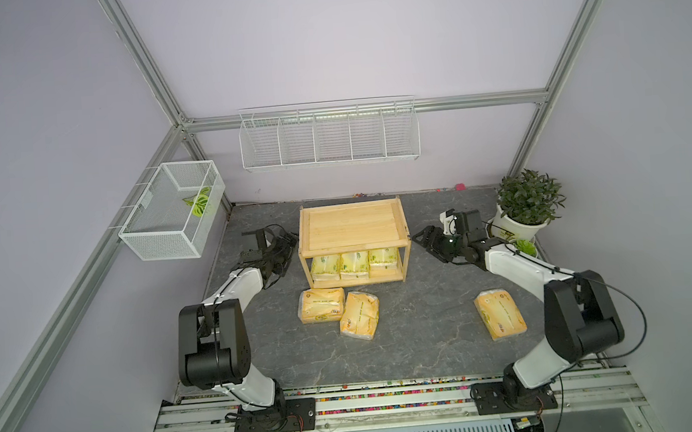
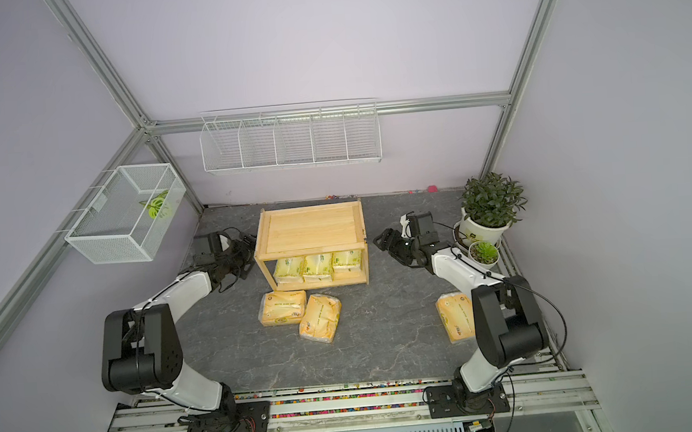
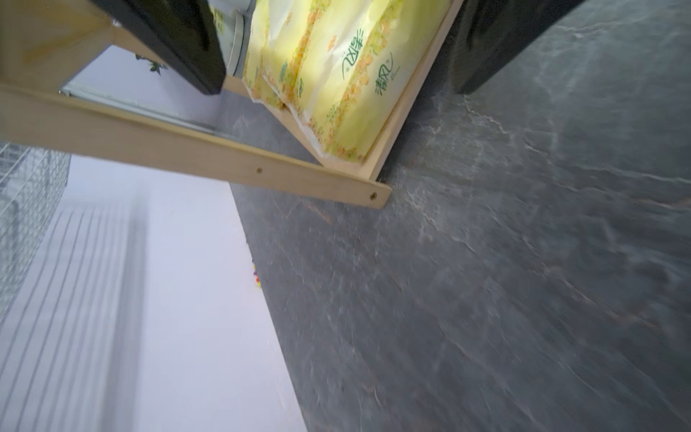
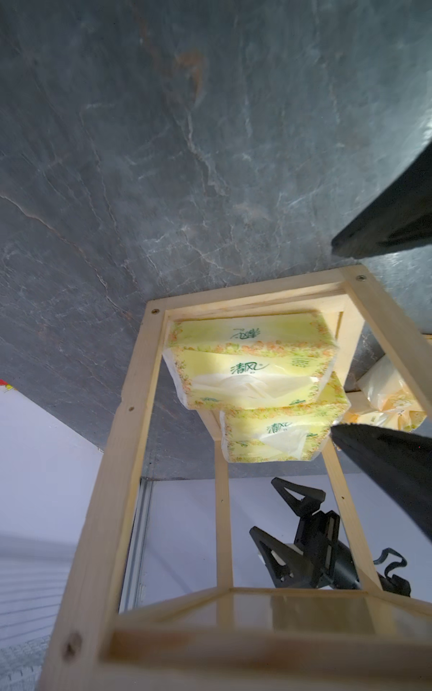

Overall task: Place the tissue boxes on the shelf by color
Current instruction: Adjust the box of tissues on the shelf, then pick up the box of tissues from the center of the board.

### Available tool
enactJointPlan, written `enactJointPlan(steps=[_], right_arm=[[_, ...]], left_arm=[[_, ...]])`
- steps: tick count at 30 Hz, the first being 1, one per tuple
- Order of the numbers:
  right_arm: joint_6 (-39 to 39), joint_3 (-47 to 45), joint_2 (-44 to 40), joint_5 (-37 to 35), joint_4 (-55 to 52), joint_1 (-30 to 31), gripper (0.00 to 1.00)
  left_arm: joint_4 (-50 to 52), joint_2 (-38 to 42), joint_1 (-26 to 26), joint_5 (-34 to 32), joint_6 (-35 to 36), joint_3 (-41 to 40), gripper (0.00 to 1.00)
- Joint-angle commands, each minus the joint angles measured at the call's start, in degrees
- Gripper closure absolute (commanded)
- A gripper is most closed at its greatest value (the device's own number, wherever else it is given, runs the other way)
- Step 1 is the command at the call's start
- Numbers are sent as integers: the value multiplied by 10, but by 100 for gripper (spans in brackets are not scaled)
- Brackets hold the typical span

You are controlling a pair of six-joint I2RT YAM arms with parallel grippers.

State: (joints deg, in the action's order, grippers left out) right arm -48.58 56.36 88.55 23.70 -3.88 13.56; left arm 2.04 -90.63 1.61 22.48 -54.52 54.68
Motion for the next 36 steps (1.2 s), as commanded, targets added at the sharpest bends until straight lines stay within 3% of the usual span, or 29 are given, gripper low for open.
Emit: enactJointPlan(steps=[1, 9, 16, 18, 23, 29, 32, 36], right_arm=[[6, -41, -70, -21, -28, 0, 25], [4, -145, -234, -12, -84, 50, 23], [-63, -240, -313, -56, -54, 183, 13], [-82, -260, -303, -70, -22, 220, 10], [-127, -298, -231, -82, 101, 293, 9], [-148, -304, -131, -89, 221, 338, 9], [-166, -311, -91, -86, 274, 343, 9], [-173, -309, -49, -77, 309, 349, 9]], left_arm=[[52, 49, 23, -36, 23, 13, 0], [173, 221, 31, -31, 65, -45, 0], [287, 388, 20, 64, 122, -133, 0], [309, 428, -9, 63, 122, -153, 0], [316, 497, -141, 14, 63, -202, 0], [251, 490, -303, -77, -17, -271, 0], [198, 455, -344, -101, -37, -290, 0], [148, 410, -353, -111, -37, -306, 0]])
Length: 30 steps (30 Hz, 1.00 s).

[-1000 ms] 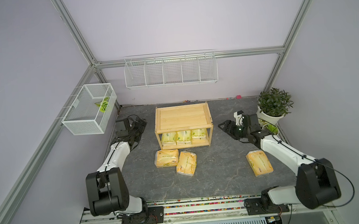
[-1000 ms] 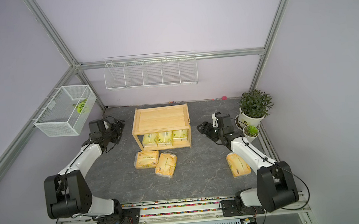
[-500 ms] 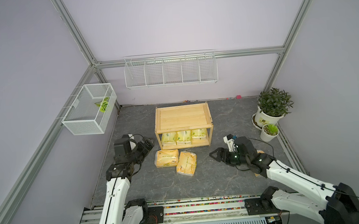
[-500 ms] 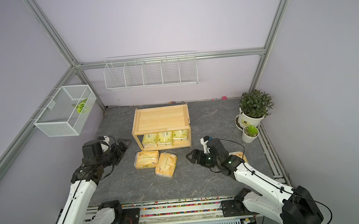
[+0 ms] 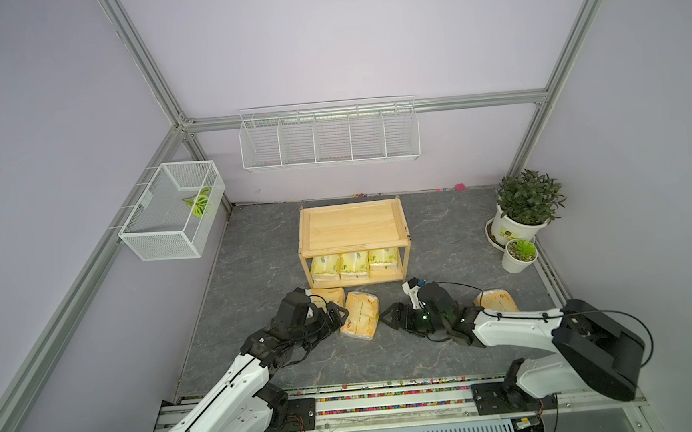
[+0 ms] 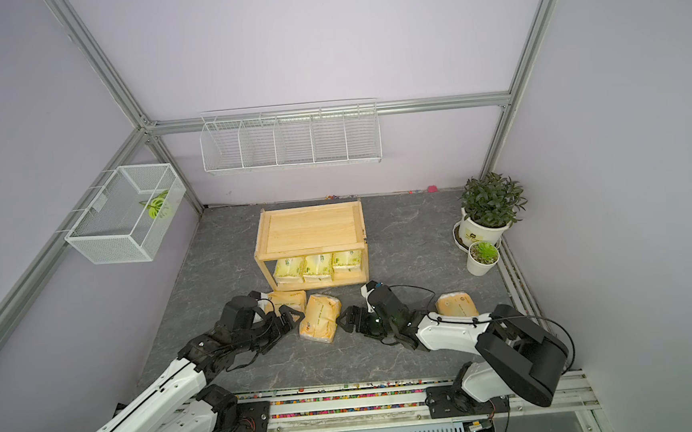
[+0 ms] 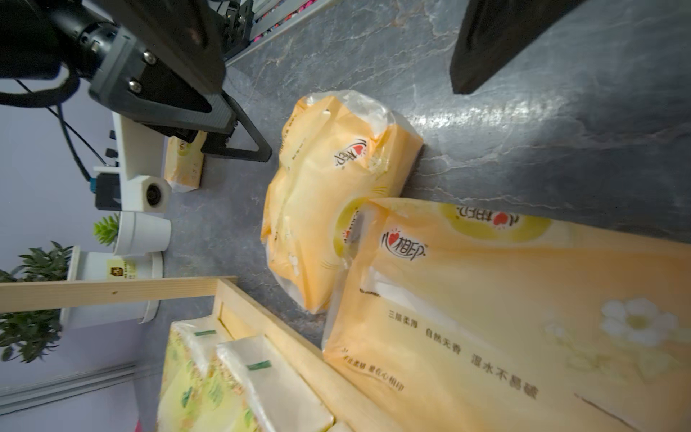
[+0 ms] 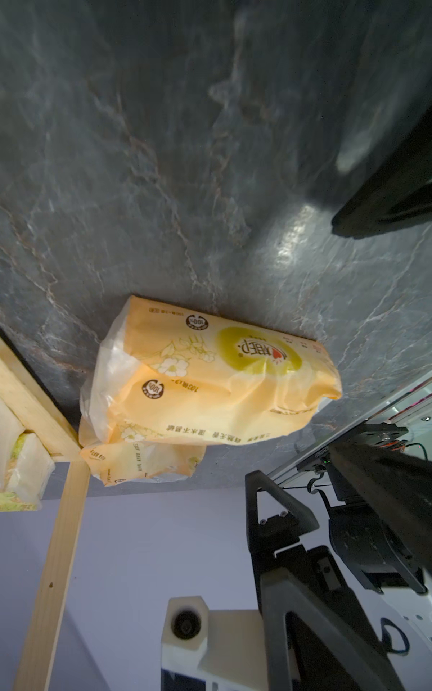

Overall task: Place the tissue boxes on the shelf by color
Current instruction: Pick up the box of tissues from the center of the board.

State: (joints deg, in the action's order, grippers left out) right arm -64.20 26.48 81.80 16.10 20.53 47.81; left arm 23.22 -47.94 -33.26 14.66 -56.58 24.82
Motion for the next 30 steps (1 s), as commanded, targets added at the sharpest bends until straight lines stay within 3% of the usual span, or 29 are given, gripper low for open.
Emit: enactJointPlan(steps=[1, 14, 30], right_arm=[[-18, -9, 27, 1, 70, 7, 9], [-77, -13, 130, 3, 193, 37, 10], [-239, -22, 349, -20, 542, 66, 14]], left_arm=[[-76, -29, -5, -33, -16, -11, 0], [-244, -144, -5, -7, -33, -46, 0], [-307, -187, -45, -13, -77, -74, 0]])
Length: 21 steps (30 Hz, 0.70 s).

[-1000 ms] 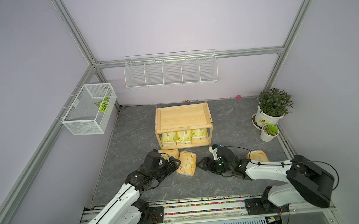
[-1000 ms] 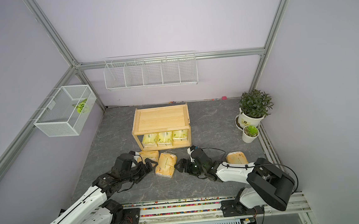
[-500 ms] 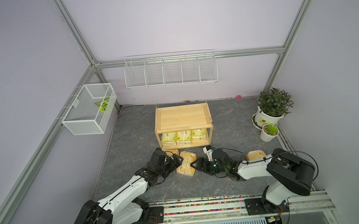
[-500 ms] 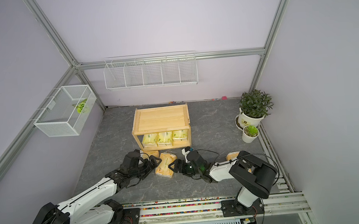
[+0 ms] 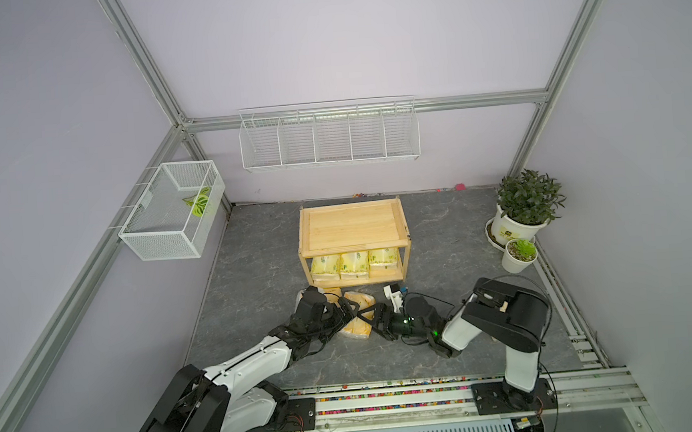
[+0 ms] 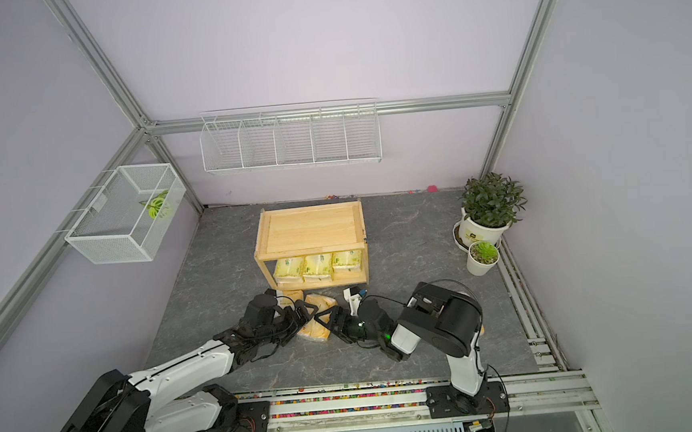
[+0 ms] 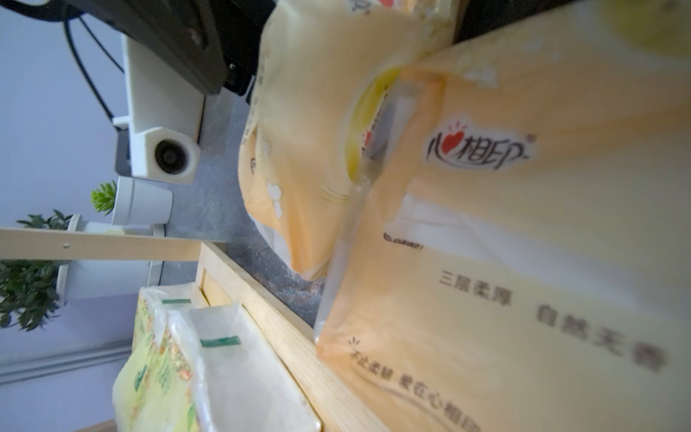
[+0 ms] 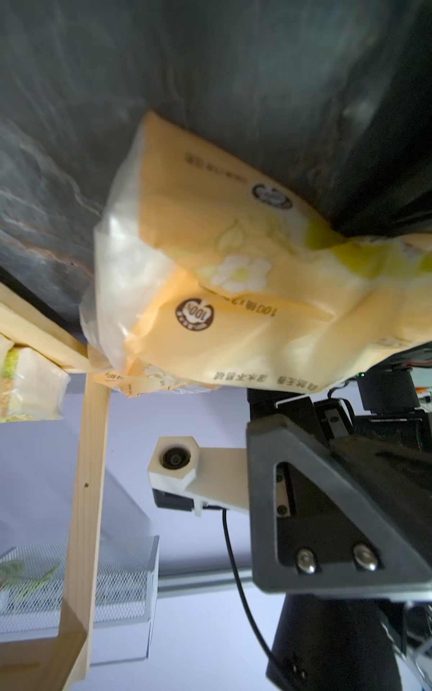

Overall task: Place the tissue boxes on the shelf by color
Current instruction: Pick up the box of tissues from the center of the board.

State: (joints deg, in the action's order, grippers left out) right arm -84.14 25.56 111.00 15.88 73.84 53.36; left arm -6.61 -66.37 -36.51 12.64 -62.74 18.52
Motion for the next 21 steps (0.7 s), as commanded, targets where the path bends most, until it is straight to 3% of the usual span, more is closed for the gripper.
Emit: enactJointPlan(steps=[1, 6, 11, 15, 21], right_arm=[[-46, -10, 68, -19, 21, 13, 14], [-49, -22, 72, -31, 35, 20, 18], [-30, -67, 23, -48, 3, 20, 19], [-12, -114, -42, -76, -61, 19, 18], [12, -108, -113, -88, -201, 18, 18]], left_arm=[[-8, -1, -14, 6, -16, -12, 0], [9, 15, -15, 0, -14, -7, 0], [27, 31, -15, -4, -12, -2, 0], [32, 37, -15, -1, -10, 2, 0], [28, 29, -16, 5, -10, 4, 0]])
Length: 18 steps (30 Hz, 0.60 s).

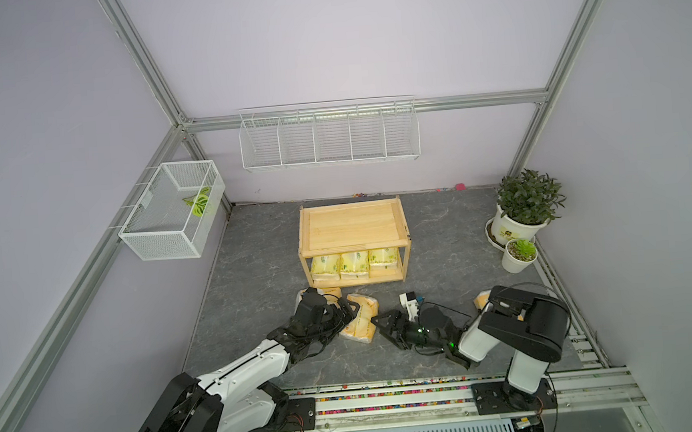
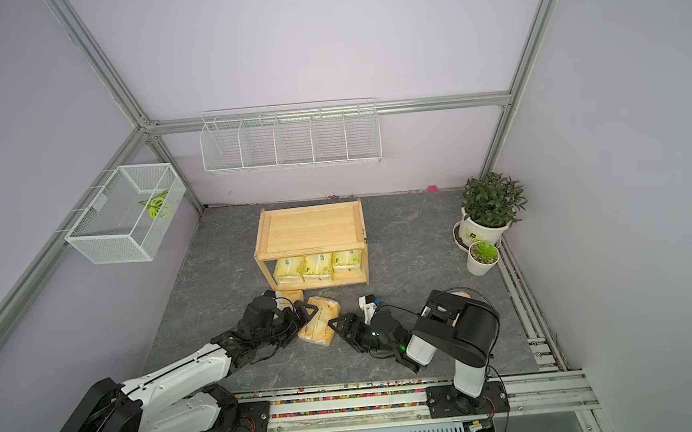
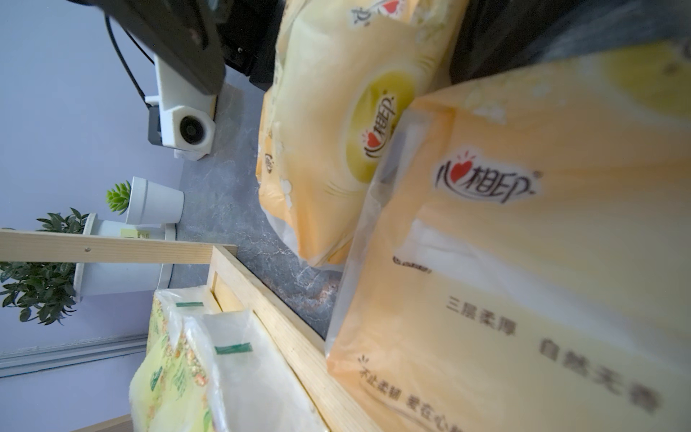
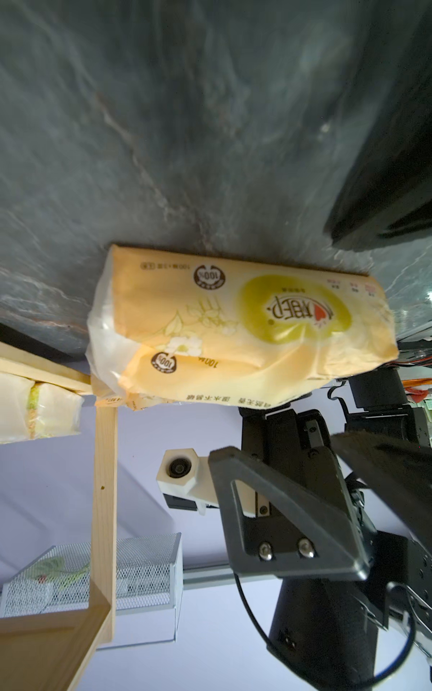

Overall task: Place the tissue boxes on the shelf by color
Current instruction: Pick up the box of tissues from the center of the board.

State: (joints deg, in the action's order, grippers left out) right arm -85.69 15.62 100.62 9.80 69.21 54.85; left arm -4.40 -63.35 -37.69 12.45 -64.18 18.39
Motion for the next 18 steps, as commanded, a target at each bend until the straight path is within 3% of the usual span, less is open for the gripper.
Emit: enactJointPlan(steps=[1, 10, 13, 18], right_arm=[[29, -7, -17, -34, -176, 4, 18], [79, 62, -40, -58, -340, -1, 14], [84, 81, -1, -31, -309, -8, 14], [47, 71, 86, 1, -167, -17, 14]], left_arm=[[6, -1, -5, 7, 5, 7, 0], [11, -5, -8, 8, 8, 12, 0], [9, -8, -11, 7, 7, 13, 0], [9, -11, -15, 5, 6, 13, 0]])
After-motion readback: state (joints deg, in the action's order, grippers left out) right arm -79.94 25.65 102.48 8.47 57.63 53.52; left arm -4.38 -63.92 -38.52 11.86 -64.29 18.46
